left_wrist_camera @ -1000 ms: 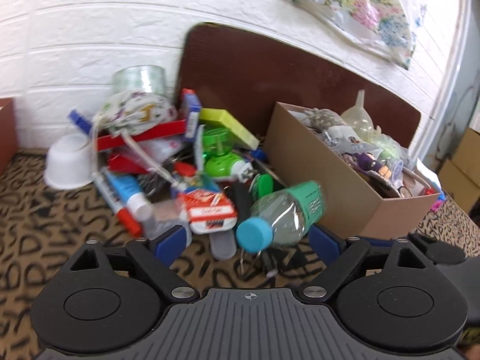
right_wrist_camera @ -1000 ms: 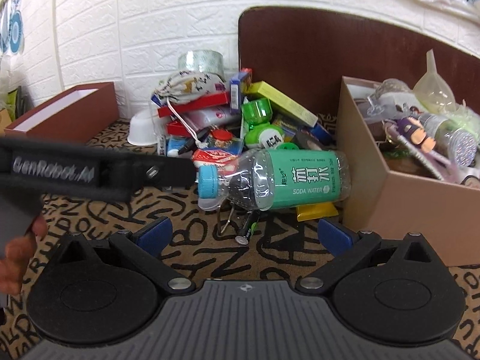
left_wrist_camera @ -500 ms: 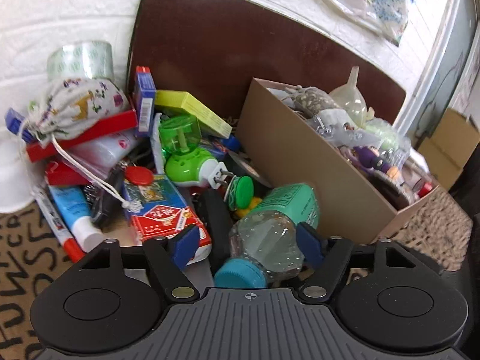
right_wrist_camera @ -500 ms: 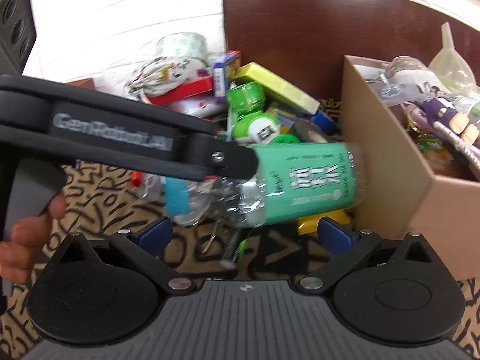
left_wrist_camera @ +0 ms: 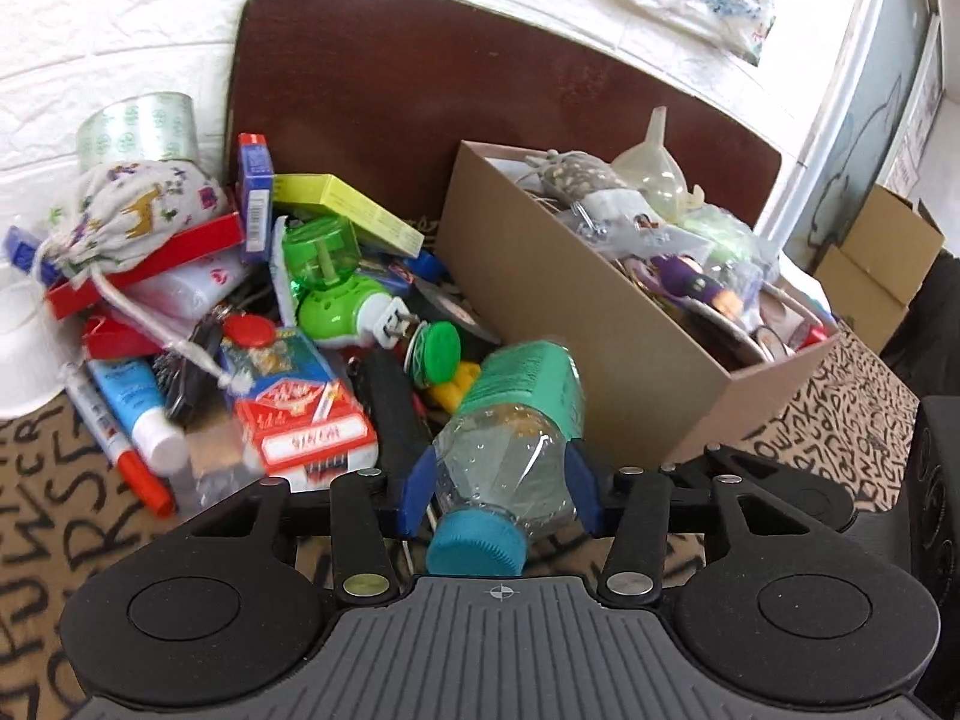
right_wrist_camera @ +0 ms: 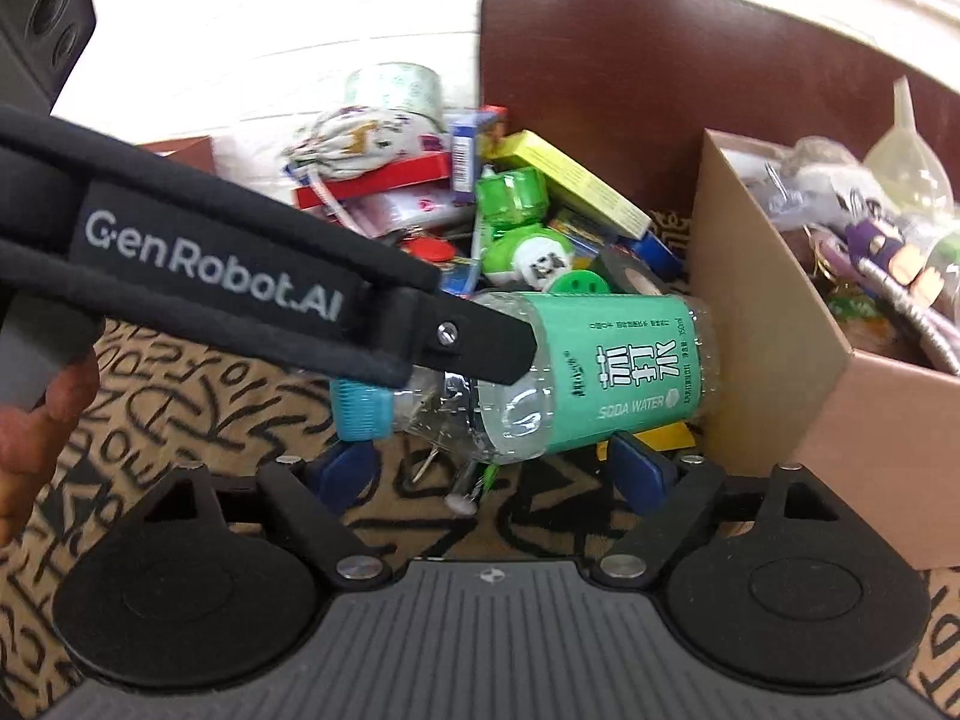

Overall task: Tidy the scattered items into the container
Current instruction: 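Grasp the soda bottle with the left gripper and lift it, then carry the soda bottle with the left gripper over the cardboard box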

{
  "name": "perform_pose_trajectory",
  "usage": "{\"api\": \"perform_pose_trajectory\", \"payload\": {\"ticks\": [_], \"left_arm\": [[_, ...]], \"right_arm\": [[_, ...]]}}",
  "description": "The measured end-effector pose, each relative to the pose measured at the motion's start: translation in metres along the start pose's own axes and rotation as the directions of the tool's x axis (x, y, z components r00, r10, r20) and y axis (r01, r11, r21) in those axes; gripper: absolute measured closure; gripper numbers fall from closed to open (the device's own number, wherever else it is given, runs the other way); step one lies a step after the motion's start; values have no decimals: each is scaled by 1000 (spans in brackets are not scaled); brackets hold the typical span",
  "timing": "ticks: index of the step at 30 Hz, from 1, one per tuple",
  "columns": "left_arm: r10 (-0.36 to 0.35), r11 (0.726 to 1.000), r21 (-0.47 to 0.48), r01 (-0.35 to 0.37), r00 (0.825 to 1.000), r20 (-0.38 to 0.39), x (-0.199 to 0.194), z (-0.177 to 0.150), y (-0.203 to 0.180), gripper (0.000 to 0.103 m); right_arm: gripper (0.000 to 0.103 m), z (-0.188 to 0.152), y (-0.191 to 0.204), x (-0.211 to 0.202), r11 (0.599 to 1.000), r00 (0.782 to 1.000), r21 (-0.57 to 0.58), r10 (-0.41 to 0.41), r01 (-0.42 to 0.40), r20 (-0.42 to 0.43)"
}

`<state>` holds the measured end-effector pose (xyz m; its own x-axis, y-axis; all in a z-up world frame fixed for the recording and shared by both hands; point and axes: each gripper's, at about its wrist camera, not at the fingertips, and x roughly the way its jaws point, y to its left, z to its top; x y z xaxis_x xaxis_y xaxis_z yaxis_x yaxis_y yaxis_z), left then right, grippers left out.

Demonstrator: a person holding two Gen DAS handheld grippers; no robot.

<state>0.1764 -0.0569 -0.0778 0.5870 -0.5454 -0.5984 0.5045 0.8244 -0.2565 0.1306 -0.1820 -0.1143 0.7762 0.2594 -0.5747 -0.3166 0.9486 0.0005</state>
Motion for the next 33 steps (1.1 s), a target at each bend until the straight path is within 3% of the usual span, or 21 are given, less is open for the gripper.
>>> {"api": "perform_pose_trajectory", "payload": {"ticks": [5, 10, 13, 17, 24, 29, 33], "left_arm": [[-29, 998, -48, 29, 1000, -8, -24, -28, -9, 54], [-113, 989, -105, 109, 993, -34, -41, -55, -21, 54], [-142, 985, -107, 133, 987, -76, -44, -68, -30, 43], [-78, 993, -89, 72, 995, -61, -56, -73, -32, 20], [-58, 995, -91, 50, 995, -82, -42, -60, -24, 23], [-87, 994, -84, 77, 989, -122, -24, -56, -19, 39], [-96, 992, -92, 85, 987, -126, -14, -50, -17, 39]], "right_arm": [[17, -13, 10, -32, 997, 999, -64, 34, -34, 4], [18, -35, 9, -66, 996, 999, -74, 47, -48, -22], [15, -53, 2, -79, 998, 996, -49, 33, -37, -79], [9, -67, -14, -91, 1000, 992, 24, 14, -11, -126], [9, -60, -39, -100, 961, 994, 263, 104, -88, -46], [16, -50, -39, -86, 960, 990, 254, 137, -122, -42], [22, -45, -39, -67, 958, 984, 248, 166, -145, -67]]}}
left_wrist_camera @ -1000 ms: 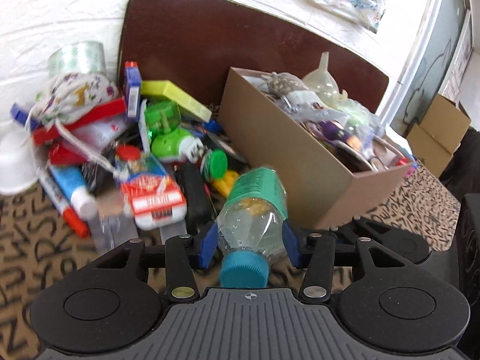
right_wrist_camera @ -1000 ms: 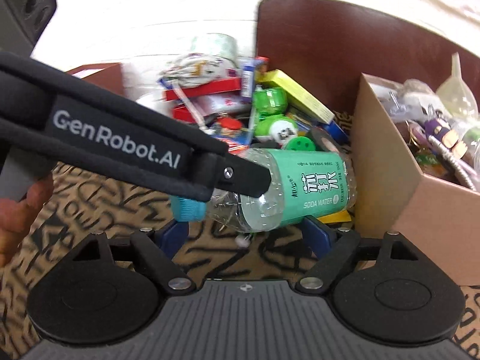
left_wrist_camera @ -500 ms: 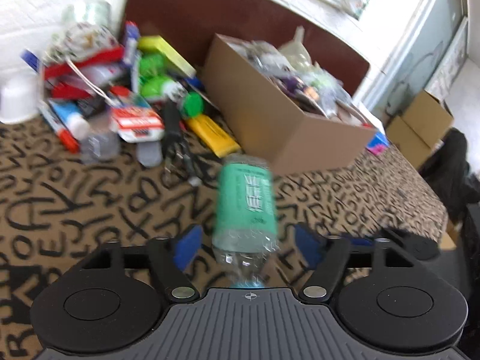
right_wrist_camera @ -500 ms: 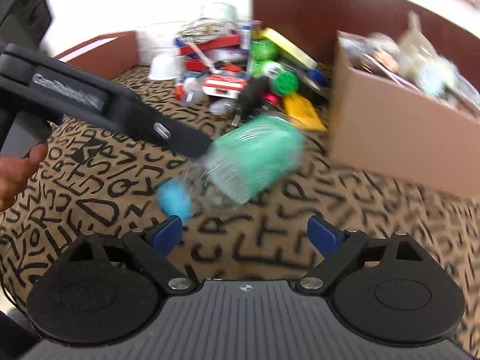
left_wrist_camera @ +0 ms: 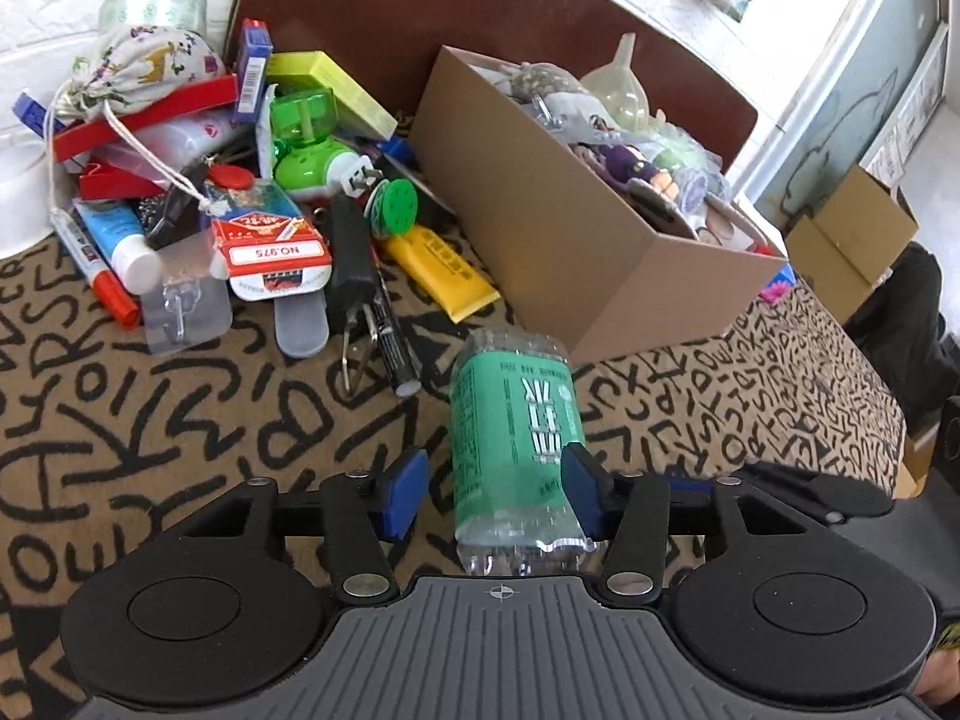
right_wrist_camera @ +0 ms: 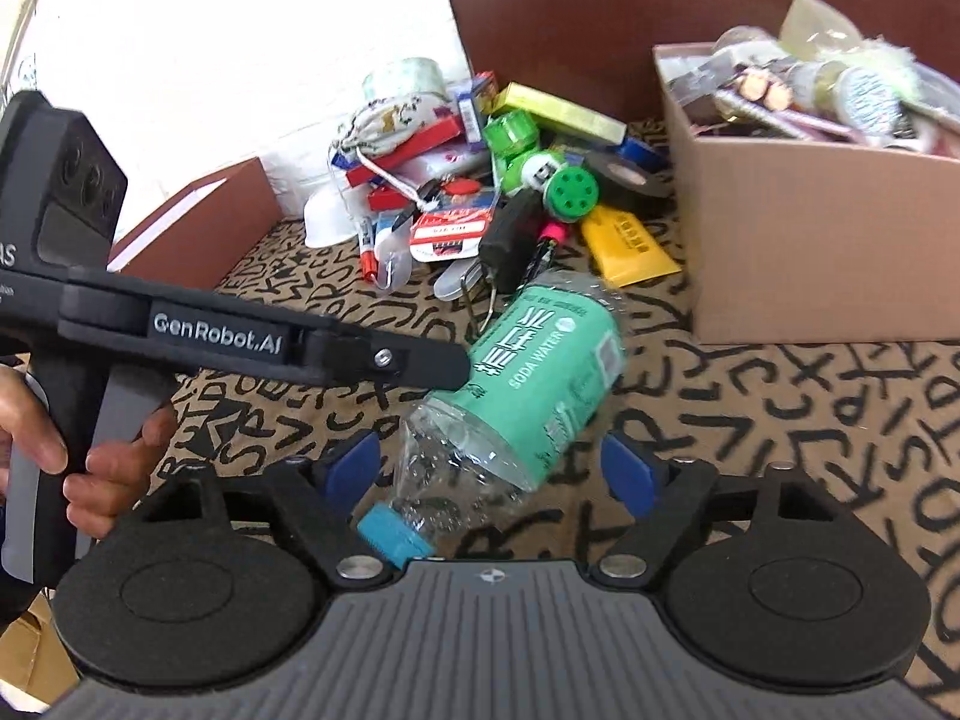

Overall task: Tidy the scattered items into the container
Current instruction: 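Carry the soda bottle with the left gripper over the cardboard box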

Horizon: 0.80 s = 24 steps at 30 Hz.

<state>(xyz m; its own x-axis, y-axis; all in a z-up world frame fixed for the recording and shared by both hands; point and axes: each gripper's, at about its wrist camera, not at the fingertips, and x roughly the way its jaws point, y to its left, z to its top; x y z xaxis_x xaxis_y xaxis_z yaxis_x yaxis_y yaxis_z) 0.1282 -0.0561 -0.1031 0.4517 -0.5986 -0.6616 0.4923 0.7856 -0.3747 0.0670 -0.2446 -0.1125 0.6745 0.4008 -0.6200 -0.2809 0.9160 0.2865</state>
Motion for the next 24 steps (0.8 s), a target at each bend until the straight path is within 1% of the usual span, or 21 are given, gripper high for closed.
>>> {"api": "perform_pose_trajectory", "payload": {"ticks": [3, 4, 5, 6, 8, 9, 10, 11, 14, 17, 20, 24], "left_arm": [[-18, 1000, 11, 18, 1000, -25, 11, 3, -3, 36], [-13, 1000, 18, 14, 999, -36, 15, 3, -4, 36], [-10, 1000, 23, 11, 999, -40, 18, 3, -5, 33], [-11, 1000, 24, 12, 999, -42, 21, 2, -6, 34], [-16, 1000, 17, 17, 999, -46, 23, 2, -6, 37], [-19, 1000, 12, 20, 999, -46, 24, 2, -5, 42], [-23, 1000, 7, 23, 999, -47, 24, 2, -5, 44], [-19, 1000, 2, 19, 999, -47, 23, 2, -5, 46], [-13, 1000, 2, 13, 999, -45, 18, 0, -10, 48], [5, 1000, 30, -4, 1000, -14, 10, -4, -19, 46], [1, 1000, 19, -2, 1000, 24, -3, -2, -27, 46], [-17, 1000, 19, 15, 994, 112, -24, 13, -43, 46]], "right_arm": [[23, 3, -2, 11, 1000, 1000, 8, -9, 9, -12], [23, 4, -3, 14, 1000, 1000, 10, -8, 8, -13], [23, 5, -4, 17, 1000, 1000, 15, -5, 5, -14], [24, 6, -5, 20, 1000, 1000, 21, -3, 3, -15], [24, 6, -6, 23, 1000, 1000, 25, 3, -2, -17], [25, 7, -7, 23, 1000, 1000, 28, 5, -4, -16], [26, 7, -8, 23, 999, 1000, 30, 10, -9, -17], [29, 6, -7, 21, 999, 1000, 29, 16, -15, -16], [30, 5, -3, 15, 1000, 1000, 0, 9, -9, -13], [30, 4, 1, 8, 1000, 1000, -16, 4, -4, 3], [30, 6, 4, -6, 999, 999, -36, 2, -1, 39], [30, 21, 7, -33, 996, 993, -86, -5, 15, 117]]}}
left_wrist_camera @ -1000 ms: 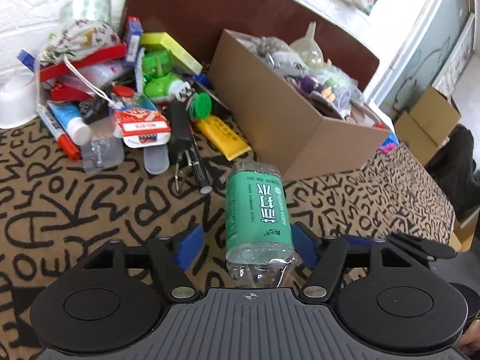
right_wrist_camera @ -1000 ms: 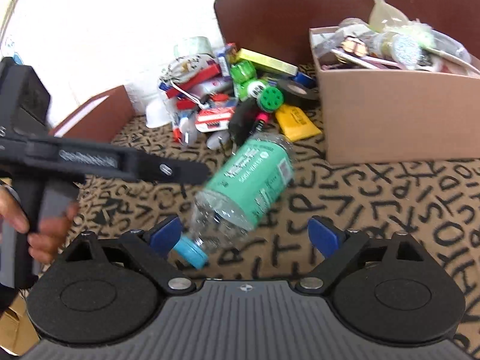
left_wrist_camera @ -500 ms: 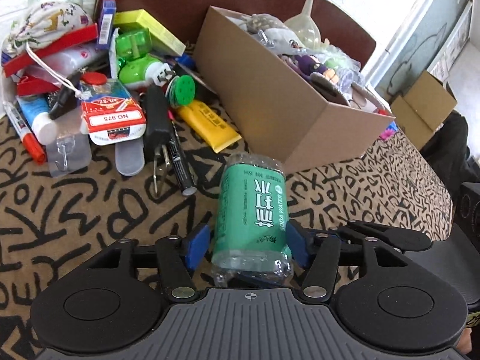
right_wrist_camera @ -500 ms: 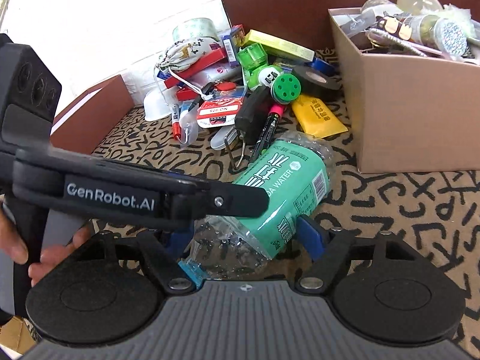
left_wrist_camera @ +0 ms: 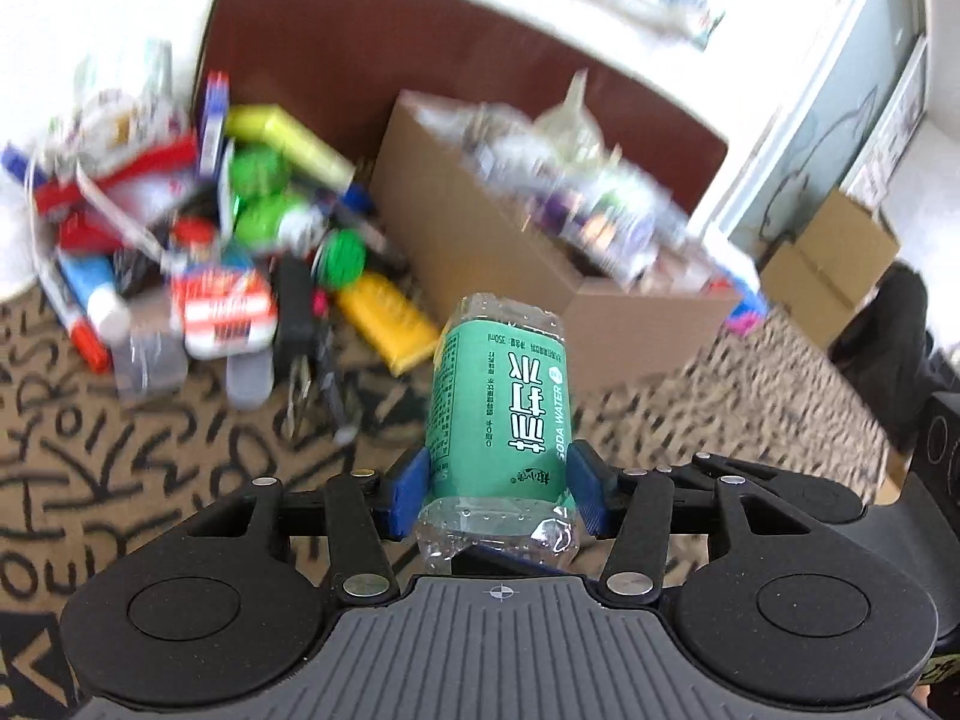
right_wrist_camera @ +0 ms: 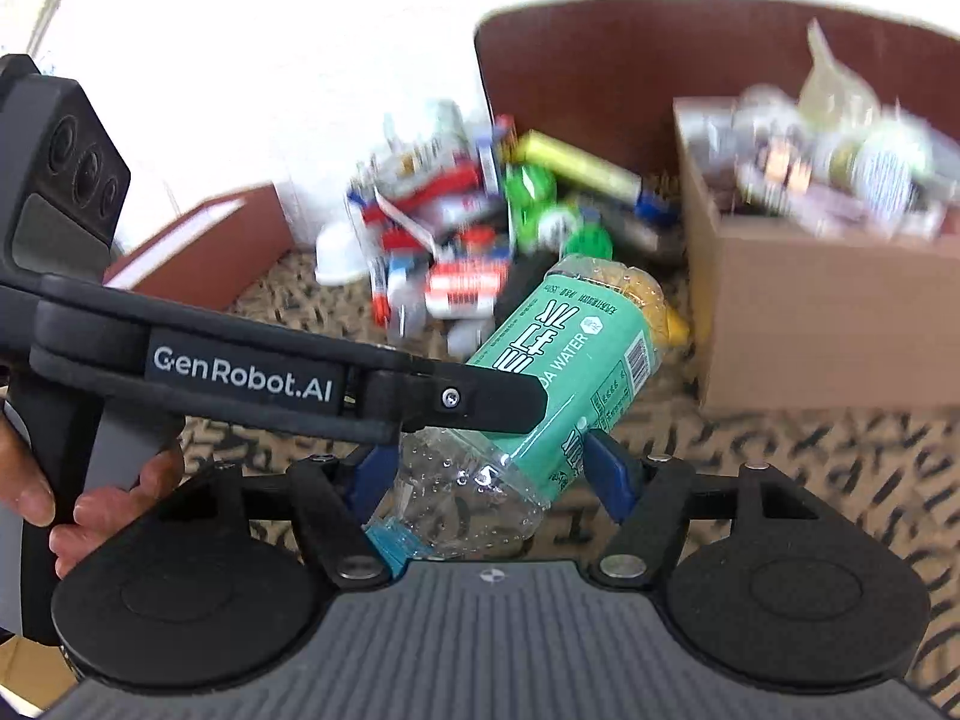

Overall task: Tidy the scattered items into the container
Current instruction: 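Carry the soda bottle with the left gripper over the cardboard box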

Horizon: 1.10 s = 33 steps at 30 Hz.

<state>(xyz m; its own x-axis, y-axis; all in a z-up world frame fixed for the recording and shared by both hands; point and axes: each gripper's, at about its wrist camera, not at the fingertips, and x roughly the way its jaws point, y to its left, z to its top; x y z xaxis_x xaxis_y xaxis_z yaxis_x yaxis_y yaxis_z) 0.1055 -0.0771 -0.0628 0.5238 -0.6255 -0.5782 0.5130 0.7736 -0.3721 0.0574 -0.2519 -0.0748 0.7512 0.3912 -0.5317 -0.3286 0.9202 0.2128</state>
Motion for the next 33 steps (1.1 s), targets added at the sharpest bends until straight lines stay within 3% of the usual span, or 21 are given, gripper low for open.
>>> {"api": "perform_pose_trajectory", "payload": {"ticks": [9, 15, 22, 31, 33], "left_arm": [[-58, 998, 46, 50, 980, 189, -8, 72, -44, 47], [-81, 997, 35, 75, 968, 236, 19, 122, -56, 44], [-49, 995, -77, 65, 980, 192, 81, 160, -26, 44], [10, 983, -185, 14, 992, 128, 142, 187, 23, 44], [13, 981, -195, 14, 991, 135, 149, 192, 30, 38]], "right_arm": [[32, 69, -14, -42, 985, 977, -122, -94, 118, 192], [32, 121, -40, -32, 965, 951, -162, -158, 206, 265], [33, 148, -74, 33, 955, 965, -201, -181, 219, 190], [36, 160, -109, 105, 981, 986, -134, -128, 141, 104], [36, 166, -119, 113, 991, 991, -81, -96, 104, 95]]}}
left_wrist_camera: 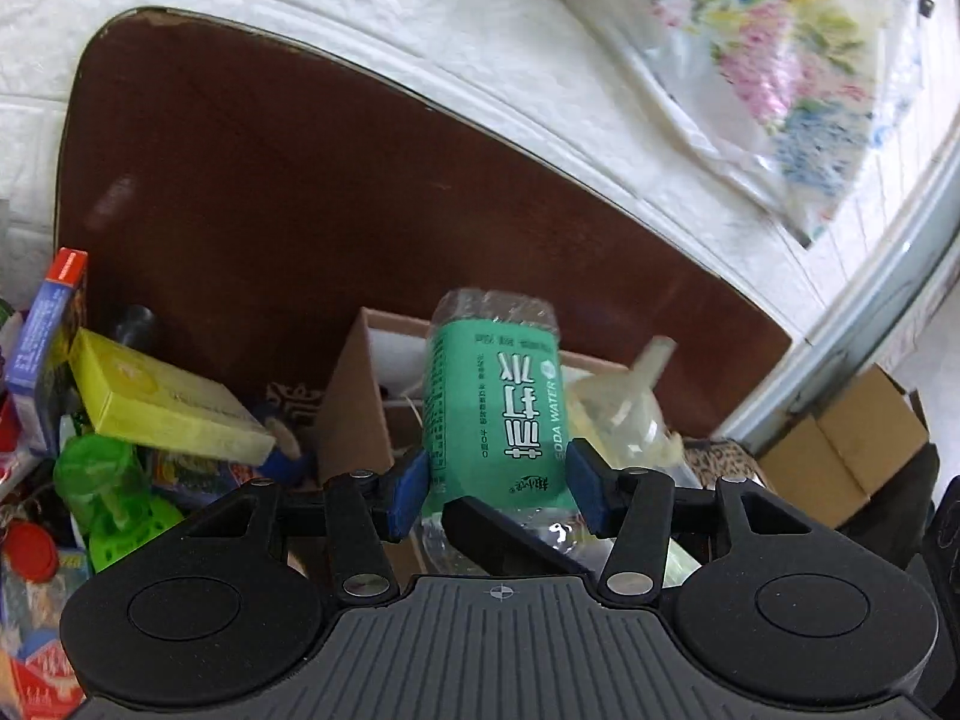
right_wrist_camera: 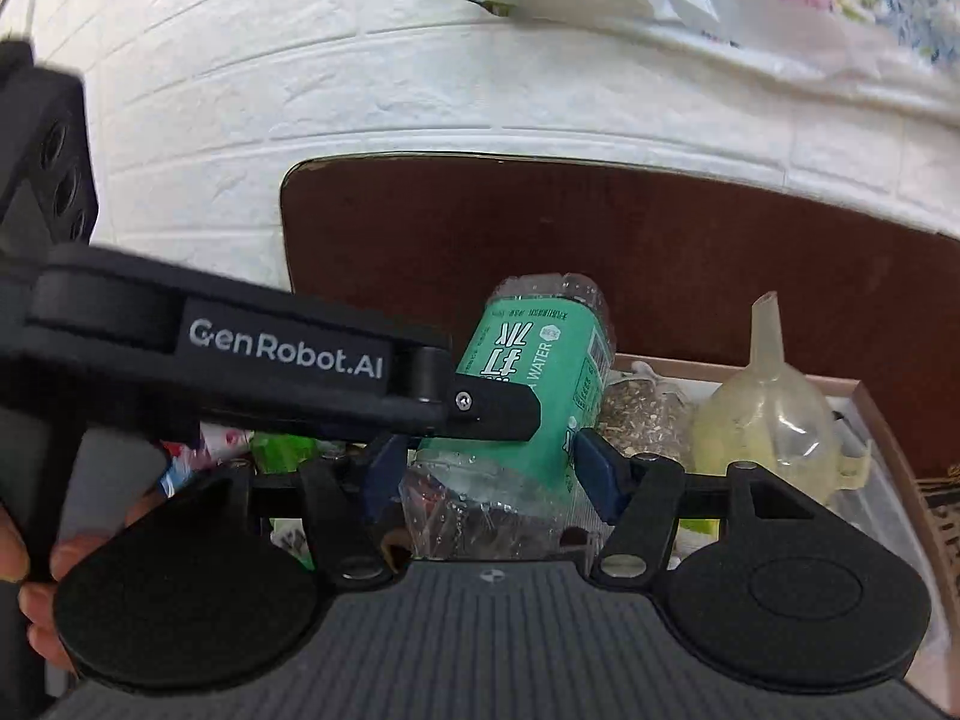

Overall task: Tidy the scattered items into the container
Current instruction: 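Carry the soda bottle with the left gripper over the cardboard box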

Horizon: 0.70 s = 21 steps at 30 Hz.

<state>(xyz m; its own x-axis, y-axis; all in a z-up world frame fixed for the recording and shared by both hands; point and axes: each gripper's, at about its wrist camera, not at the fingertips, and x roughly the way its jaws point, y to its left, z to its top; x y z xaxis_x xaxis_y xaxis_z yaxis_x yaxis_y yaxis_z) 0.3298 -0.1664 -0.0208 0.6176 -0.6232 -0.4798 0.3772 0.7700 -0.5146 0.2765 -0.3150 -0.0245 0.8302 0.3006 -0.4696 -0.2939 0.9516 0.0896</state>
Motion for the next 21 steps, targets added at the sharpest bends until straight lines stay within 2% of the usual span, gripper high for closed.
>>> {"api": "perform_pose_trajectory", "payload": {"ticks": [4, 8, 12, 15, 16, 18, 21], "left_arm": [[22, 1000, -18, -22, 1000, 14, 11, 8, 8, 35], [43, 999, 13, -43, 999, 9, 21, 11, 3, 40], [72, 997, 34, -72, 997, 6, 32, 12, -3, 43], [71, 996, 45, -71, 997, -3, 32, 13, -5, 43], [69, 996, 52, -69, 998, -2, 29, 12, -7, 40], [78, 993, 86, -79, 997, 18, 22, 9, -12, 21], [76, 989, 126, -84, 995, 68, 7, 5, -18, 11]], "right_arm": [[36, 8, -12, 12, 996, 999, 74, 47, -45, -27], [34, 11, -15, 24, 996, 998, 81, 33, -29, -44], [31, 11, -26, 35, 988, 997, 153, 40, -29, -68], [32, 8, -19, 40, 995, 996, 101, -3, 13, -93], [32, 7, -13, 40, 997, 995, 65, -34, 40, -98], [27, 4, -4, 38, 998, 994, 19, -51, 53, -101], [17, 0, -2, 27, 999, 996, 28, -39, 41, -76]]}}
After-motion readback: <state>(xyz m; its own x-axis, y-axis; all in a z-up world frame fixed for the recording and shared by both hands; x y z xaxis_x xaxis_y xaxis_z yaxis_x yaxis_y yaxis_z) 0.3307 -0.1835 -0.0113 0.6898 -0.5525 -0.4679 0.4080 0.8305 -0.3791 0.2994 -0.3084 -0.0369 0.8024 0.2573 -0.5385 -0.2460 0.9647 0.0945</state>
